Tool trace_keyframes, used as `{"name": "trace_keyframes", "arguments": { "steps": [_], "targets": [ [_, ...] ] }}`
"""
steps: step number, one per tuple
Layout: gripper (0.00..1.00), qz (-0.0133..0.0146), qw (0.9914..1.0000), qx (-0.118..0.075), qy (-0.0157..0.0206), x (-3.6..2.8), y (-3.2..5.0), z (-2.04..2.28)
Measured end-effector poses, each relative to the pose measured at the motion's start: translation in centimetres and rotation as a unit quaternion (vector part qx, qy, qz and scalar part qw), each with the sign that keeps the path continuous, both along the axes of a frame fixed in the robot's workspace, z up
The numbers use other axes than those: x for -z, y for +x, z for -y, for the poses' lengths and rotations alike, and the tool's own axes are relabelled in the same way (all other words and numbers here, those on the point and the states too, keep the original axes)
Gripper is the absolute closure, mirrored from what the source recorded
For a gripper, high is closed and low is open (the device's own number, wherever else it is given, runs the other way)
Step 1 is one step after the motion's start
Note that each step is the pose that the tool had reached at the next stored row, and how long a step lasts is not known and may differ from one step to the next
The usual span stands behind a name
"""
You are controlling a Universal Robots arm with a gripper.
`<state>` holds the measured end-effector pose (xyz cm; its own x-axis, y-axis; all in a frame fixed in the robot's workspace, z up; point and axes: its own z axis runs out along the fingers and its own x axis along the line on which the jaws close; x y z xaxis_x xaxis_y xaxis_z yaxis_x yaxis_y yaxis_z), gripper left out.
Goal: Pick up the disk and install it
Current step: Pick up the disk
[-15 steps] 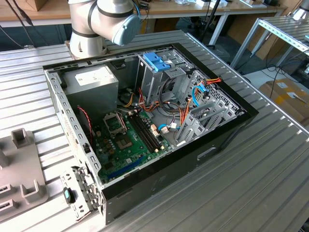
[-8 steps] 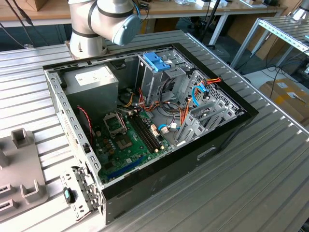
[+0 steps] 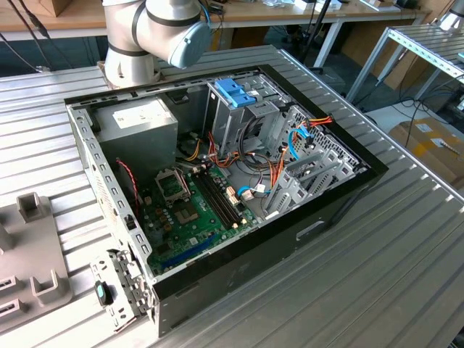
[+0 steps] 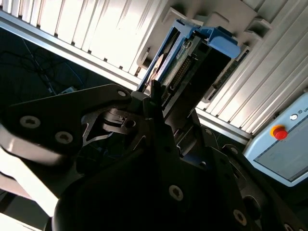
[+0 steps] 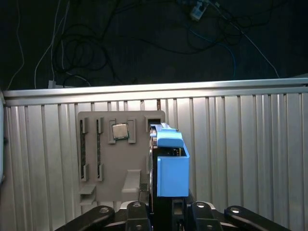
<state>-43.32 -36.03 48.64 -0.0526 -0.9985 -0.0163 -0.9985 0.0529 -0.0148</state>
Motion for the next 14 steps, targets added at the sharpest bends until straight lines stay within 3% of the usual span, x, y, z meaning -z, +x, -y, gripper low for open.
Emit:
{"name": "trace_keyframes", "arguments": {
  "steps": [14],
  "targets": [
    [0.65, 0.0, 1.0, 0.0, 0.0, 0.01, 3.61, 0.01]
  ]
}}
